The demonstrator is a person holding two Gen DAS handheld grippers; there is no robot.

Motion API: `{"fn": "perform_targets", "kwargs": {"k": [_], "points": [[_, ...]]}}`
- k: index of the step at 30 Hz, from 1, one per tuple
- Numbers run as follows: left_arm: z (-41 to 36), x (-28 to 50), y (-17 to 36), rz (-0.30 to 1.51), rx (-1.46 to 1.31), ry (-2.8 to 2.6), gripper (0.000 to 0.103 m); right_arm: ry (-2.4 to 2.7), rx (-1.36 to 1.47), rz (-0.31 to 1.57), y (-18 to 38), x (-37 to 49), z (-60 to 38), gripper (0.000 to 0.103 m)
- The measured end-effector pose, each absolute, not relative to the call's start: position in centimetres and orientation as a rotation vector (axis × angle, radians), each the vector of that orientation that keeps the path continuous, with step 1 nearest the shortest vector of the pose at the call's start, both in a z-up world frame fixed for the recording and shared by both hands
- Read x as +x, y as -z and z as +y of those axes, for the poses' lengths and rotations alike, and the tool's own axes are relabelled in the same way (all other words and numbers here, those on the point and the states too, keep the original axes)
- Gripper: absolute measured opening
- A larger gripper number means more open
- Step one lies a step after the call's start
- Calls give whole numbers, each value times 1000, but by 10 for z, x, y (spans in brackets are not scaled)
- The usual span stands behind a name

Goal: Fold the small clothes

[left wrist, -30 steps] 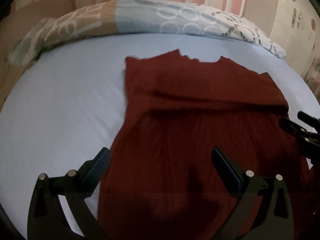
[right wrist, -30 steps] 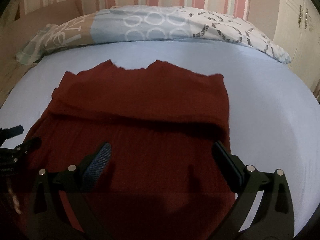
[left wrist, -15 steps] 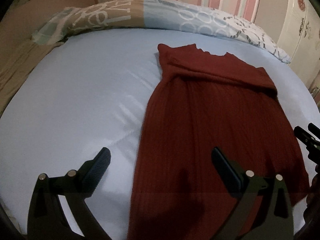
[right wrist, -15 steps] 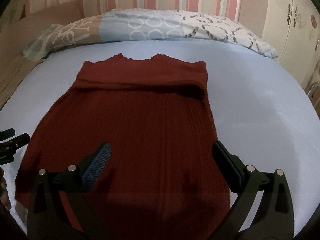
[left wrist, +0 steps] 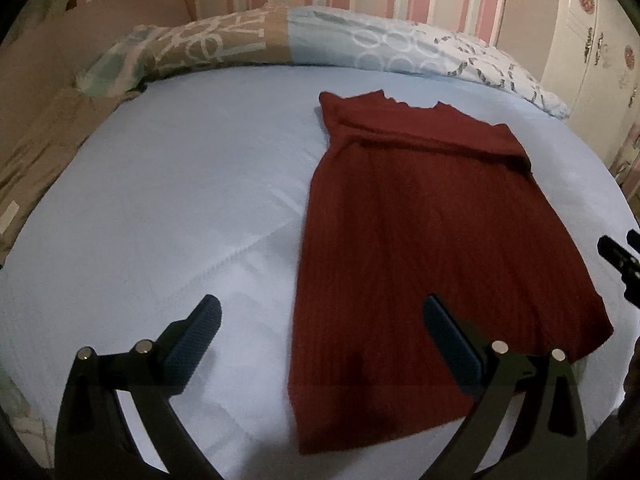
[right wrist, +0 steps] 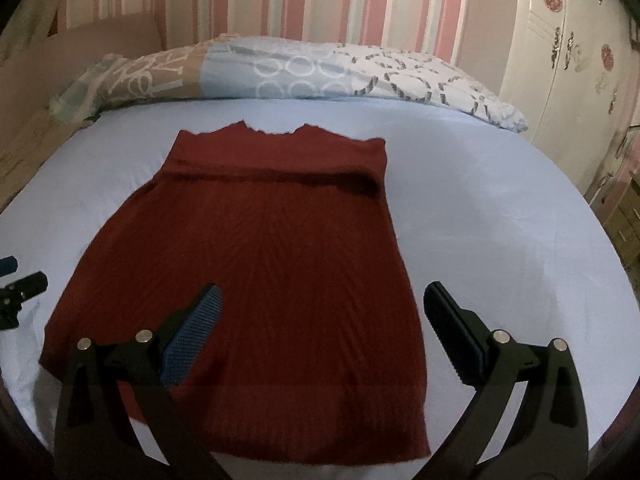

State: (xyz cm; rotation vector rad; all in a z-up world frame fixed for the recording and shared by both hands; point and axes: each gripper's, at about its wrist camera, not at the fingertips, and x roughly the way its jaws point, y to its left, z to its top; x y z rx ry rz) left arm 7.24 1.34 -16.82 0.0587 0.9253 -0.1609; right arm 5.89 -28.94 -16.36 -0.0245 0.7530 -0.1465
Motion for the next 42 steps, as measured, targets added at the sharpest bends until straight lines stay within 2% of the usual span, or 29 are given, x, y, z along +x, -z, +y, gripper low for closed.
{"fn": "perform_targets", "kwargs": {"k": [11,20,32,33,34,35,37,42], "points": [[25,51,187,908,84,163,101,167,-94,784,190,30,-280,100],[30,48,234,1043,49,191,101,175,-63,817,198,26,-295,100],[13,43,245,1089,87,247,100,183,-61,811,194,18,-299,100],[8,42,245,1087,104,261,95,183,-64,809,193,19,-299,100],[6,39,245,1085,115,269,84,182,-65,814,192,19,-300,100],[3,39,245,1085,123,282,79,186,-65,816,192,18,-301,100],[-2,37,242,1078,132,303,62,185,-60,829,194,17,-304,100],[-7,38,238,1080,148,338,37,160,-30,886,208,11,-311,100]]}}
